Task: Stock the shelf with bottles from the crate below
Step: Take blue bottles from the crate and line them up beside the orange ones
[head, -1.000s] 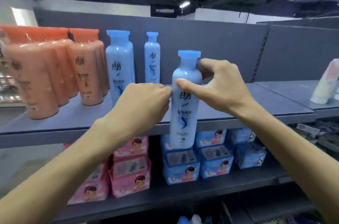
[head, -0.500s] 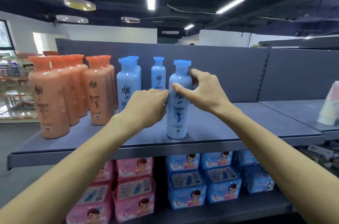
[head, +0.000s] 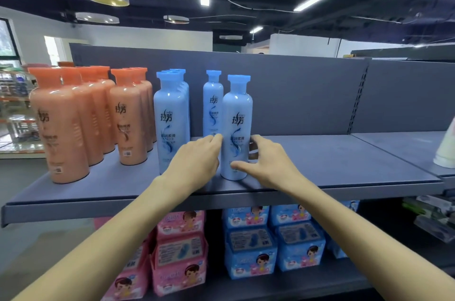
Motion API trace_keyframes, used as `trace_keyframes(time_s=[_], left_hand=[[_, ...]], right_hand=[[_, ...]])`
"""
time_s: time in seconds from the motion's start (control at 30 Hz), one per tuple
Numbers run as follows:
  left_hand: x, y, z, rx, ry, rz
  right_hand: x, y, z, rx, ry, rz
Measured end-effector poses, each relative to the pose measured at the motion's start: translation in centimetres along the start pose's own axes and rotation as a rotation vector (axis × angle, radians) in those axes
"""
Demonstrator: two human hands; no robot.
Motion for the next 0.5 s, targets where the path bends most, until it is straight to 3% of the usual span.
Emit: trace_keyframes(time_s=[0.37,0.5], left_hand=[[-1.1,3.9,3.9,-0.186,-0.355,-0.044],[-1.5,5.0,5.5,-0.257,-0.373,-0.009]], right_hand=[[3.1,4.1,7.5,-0.008,0.007,0.031],[3.7,4.9,9.6,-0.026,0.019,0.022]])
Point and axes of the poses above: each hand's wrist, its own z-axis towards the middle knuckle, its own y-axis out of the palm, x = y × z, the point moved 6 cm from there along z, towards the middle knuckle, and after that the axes turned 10 degrees about z, right-handed, at the moved point
